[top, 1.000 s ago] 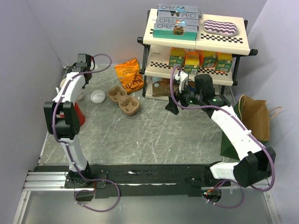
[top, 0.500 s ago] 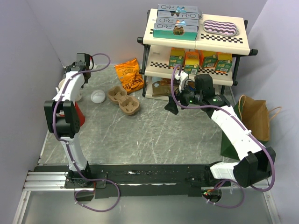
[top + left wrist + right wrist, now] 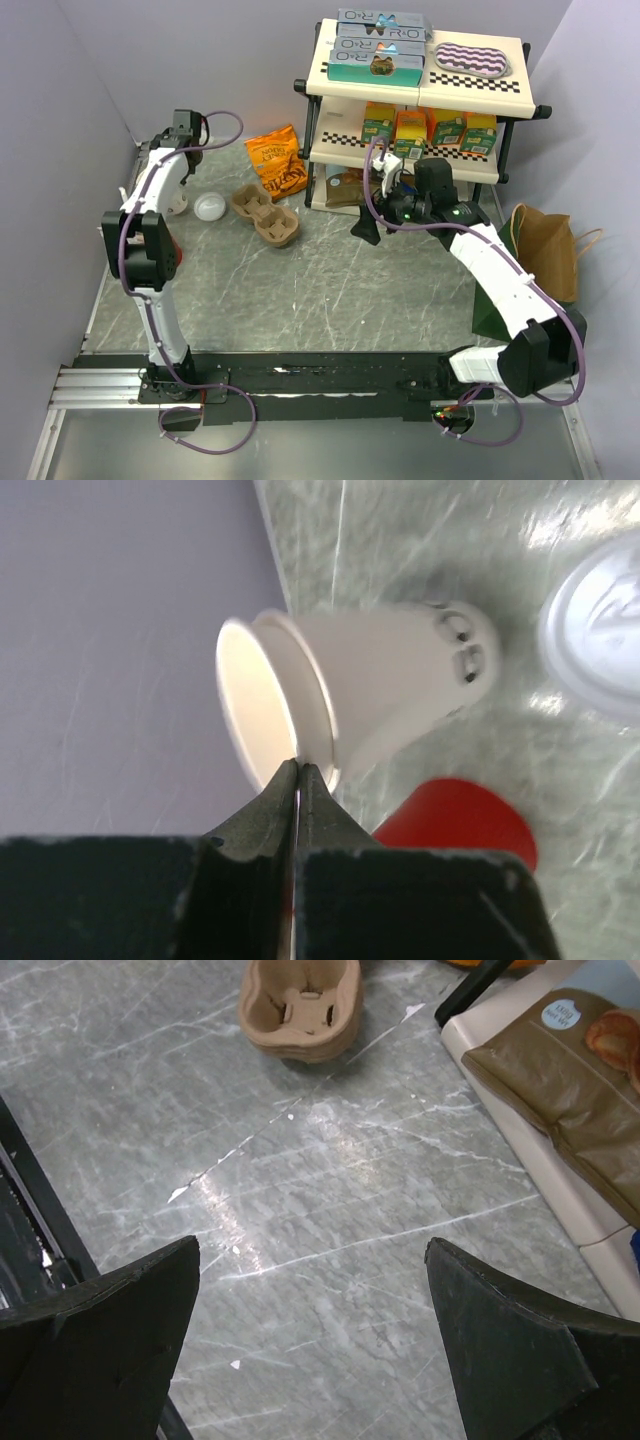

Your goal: Pack the takeout coffee

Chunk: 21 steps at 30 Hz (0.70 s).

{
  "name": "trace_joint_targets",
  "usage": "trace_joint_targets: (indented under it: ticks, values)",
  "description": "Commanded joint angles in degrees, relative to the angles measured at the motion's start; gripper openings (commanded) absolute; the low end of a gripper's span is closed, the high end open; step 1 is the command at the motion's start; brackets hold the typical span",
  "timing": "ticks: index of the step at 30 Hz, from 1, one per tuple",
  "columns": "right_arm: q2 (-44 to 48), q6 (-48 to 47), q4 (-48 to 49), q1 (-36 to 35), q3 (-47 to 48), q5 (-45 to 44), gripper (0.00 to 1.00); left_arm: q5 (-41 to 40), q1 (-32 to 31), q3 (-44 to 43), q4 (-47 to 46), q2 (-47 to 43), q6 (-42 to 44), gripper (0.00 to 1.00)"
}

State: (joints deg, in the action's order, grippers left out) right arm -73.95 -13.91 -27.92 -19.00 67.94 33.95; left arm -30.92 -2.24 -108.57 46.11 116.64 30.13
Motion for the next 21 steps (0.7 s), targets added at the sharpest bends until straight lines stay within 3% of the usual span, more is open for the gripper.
trace_joint_targets:
  ticks: [1,3,4,5,7,8,10,12,15,16,18,19,20,21]
  values:
    - [-1.5,0.6,1.3,-0.2,3.5,1.6,1.0,-1.5,-0.7,-2.0,4.6,0.2,-0.5,0.01]
    - [-1.6,1.3,2.3,-0.3,3.3,1.7,1.0,5.7,3.5,2.3,-2.4,-3.1,-2.0,0.01]
    - [-2.0,1.3,2.0,-0.2,3.6,2.2,1.0,-2.7,2.5,4.0,-0.2,-2.5,1.0,0.01]
    - [-3.0,1.3,1.2,-0.2,4.3,2.7,1.0,-6.1,-0.2,-0.6,3.7,-0.9,0.5,0.01]
    - [-3.3,2.8,2.3,-0.2,4.7,2.0,1.0,3.7,1.3,-2.7,3.8,-2.3,-2.4,0.01]
    - [-3.1,3.1,3.0,-0.2,4.3,2.0,1.0,0.3,1.9,4.2,-3.5,-3.9,1.7,0.01]
    - [-3.7,3.0,2.5,-0.3,4.8,3.0,1.0,-10.1,-2.4,5.2,-4.8,-4.0,6.1,0.01]
    - [-3.9,3.6,3.2,-0.3,4.7,3.0,1.0,-5.8,-2.4,3.8,-4.2,-5.6,4.7,0.01]
    - [-4.4,4.4,3.7,-0.3,5.1,3.3,1.0,-6.2,-2.5,1.4,-3.9,-5.9,4.9,0.01]
    - [-4.5,4.7,4.5,-0.3,4.9,3.2,1.0,-4.3,-0.9,5.8,-6.2,-6.5,6.2,0.01]
    - [-4.8,4.8,4.5,-0.3,5.3,3.7,1.0,-12.7,-1.3,6.8,-3.5,-4.5,8.4,0.01]
    - [-5.0,4.7,4.1,-0.3,5.5,3.7,1.0,-12.8,-1.6,1.7,-0.3,-3.7,4.5,0.01]
    - [-4.6,4.9,4.6,-0.3,5.0,3.4,1.0,-4.5,-0.3,0.4,1.2,-5.1,2.7,0.01]
    - [-4.4,5.3,5.3,-0.4,4.6,3.2,1.0,-4.3,0.4,2.4,-6.2,-6.8,3.1,0.01]
